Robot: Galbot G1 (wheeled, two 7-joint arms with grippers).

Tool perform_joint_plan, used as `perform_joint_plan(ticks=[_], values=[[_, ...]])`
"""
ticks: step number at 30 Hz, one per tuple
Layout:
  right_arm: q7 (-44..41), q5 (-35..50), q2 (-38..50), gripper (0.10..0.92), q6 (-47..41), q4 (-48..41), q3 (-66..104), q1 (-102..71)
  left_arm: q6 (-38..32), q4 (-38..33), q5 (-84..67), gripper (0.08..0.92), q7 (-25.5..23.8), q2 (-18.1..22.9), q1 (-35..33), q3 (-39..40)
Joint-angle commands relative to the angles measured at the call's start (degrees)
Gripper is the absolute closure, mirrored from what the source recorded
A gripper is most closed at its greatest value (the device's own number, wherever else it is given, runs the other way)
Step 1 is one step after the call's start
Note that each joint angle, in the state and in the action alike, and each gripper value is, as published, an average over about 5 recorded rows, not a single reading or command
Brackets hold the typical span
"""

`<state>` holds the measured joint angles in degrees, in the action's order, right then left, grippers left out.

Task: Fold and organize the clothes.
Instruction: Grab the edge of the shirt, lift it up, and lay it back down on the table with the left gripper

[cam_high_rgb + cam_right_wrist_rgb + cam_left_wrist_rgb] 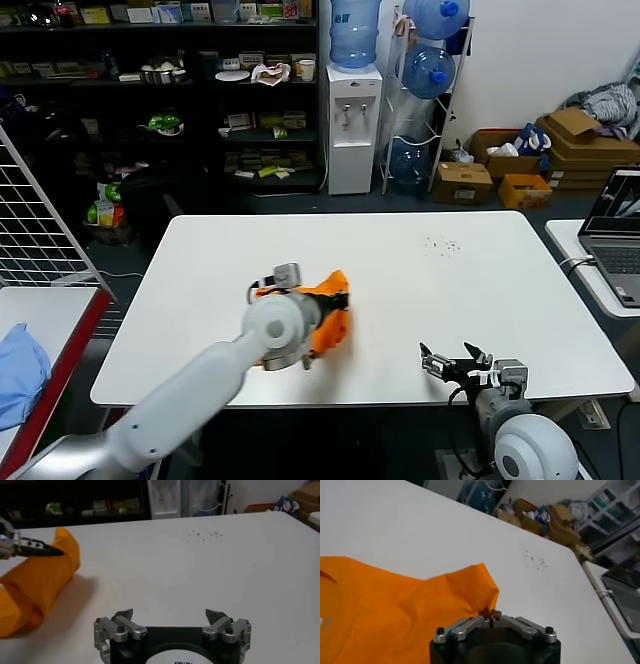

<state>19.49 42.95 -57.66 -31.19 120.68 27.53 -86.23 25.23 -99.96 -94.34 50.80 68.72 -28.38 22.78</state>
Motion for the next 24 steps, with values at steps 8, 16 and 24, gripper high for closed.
perform_joint_plan(ticks=[8, 16, 24], values=[[0.4, 1.3, 1.0, 0.104, 0.1, 2.5, 1.9, -2.6, -0.4, 17.9, 8.6, 0.900, -0.9, 19.7, 7.6, 8.0], [0.3, 2.0, 2.2, 0.104, 0.2, 4.8, 4.1, -5.4, -0.3, 18.5, 9.5, 0.900, -1.7, 19.9, 7.7, 7.9], [0.2, 2.0, 2.9, 0.104, 0.3, 5.8, 4.1, -6.2, -0.2, 15.8, 9.7, 0.808, -1.2, 18.6, 7.5, 6.9]])
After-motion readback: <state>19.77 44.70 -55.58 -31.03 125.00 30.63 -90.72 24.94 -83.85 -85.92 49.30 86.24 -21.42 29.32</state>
